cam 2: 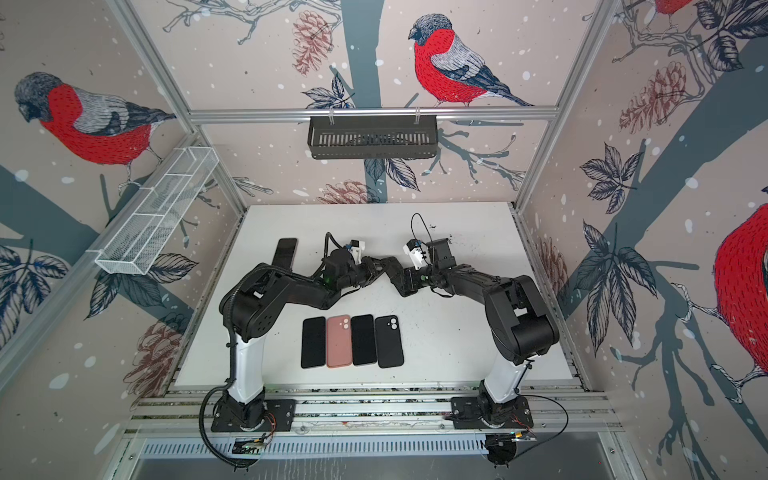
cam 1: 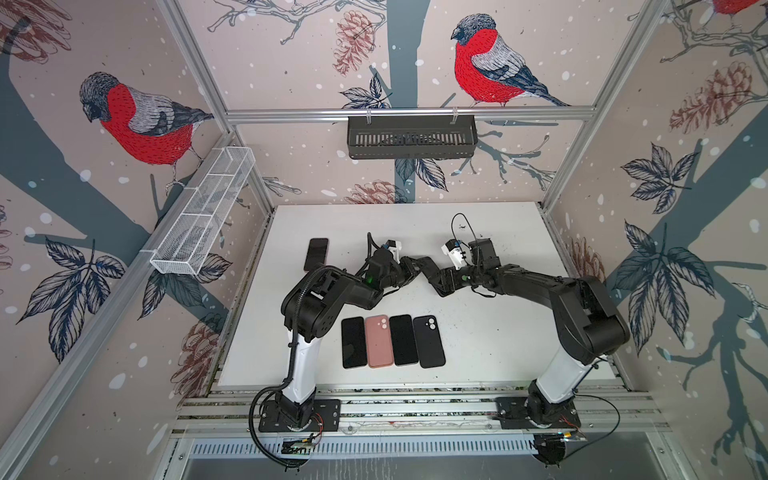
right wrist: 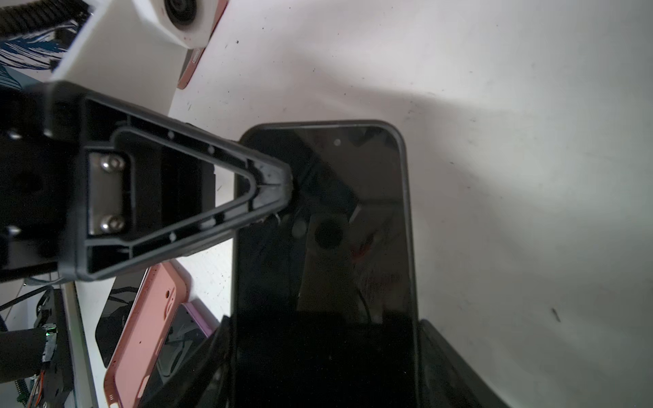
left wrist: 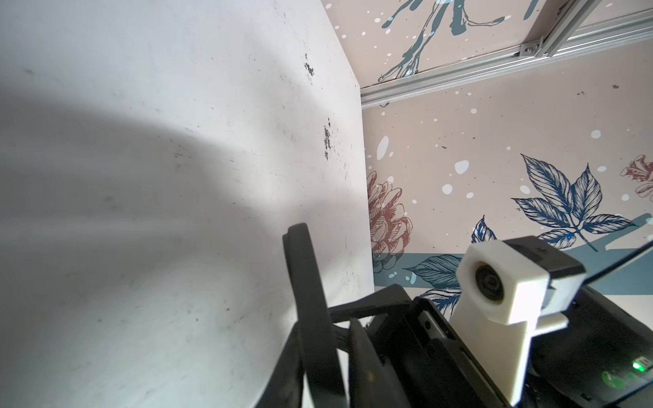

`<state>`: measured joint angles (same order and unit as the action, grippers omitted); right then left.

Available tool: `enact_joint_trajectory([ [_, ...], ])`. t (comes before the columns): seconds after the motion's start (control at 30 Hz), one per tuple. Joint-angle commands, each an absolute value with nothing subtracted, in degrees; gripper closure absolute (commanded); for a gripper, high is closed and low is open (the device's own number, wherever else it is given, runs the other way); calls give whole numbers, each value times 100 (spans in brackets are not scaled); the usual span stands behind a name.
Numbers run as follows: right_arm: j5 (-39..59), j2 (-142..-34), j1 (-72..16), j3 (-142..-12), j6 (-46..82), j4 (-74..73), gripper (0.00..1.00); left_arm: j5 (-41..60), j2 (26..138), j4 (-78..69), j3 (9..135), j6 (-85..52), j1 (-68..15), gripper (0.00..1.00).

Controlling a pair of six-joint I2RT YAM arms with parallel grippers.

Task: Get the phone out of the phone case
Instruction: 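Grasp the phone with the left gripper and open the right gripper, drawing it back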

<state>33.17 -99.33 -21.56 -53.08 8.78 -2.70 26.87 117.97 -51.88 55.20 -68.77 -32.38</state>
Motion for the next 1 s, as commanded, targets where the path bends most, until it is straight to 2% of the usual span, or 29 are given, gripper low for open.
enact_joint_trajectory([
  [0.0, 3498, -9845, -2182, -5275, 904, -475, 71, 2666, 11815, -5412, 5527, -6828, -3234, 90],
  [0.07, 3511, -9772, -2196, -5153, 1005, -657, 70, 2716, 11804, -5536, 5508, -6892, -3234, 96],
  [0.13, 3511, -9661, -2189, -5021, 1124, -803, 56, 2785, 11774, -5686, 5469, -6951, -3234, 100],
  [0.27, 3513, -8978, -2078, -4548, 1511, -1245, 30, 2788, 11535, -5846, 5337, -6983, -3165, 100],
  [0.47, 3687, -7230, -1345, -3525, 2555, -2073, 1, 2987, 11100, -7193, 5153, -7693, -2814, 100],
  [0.63, 4250, -6250, -888, -2969, 3477, -2759, 1, 3035, 10732, -7452, 5585, -7981, -2741, 100],
  [0.8, 4720, -5871, -943, -2357, 4481, -4314, 0, 3090, 10943, -8287, 6137, -8954, -2794, 100],
  [0.97, 4663, -5720, -1321, -2181, 4588, -5023, 0, 2975, 11131, -8632, 6258, -9432, -2954, 100],
])
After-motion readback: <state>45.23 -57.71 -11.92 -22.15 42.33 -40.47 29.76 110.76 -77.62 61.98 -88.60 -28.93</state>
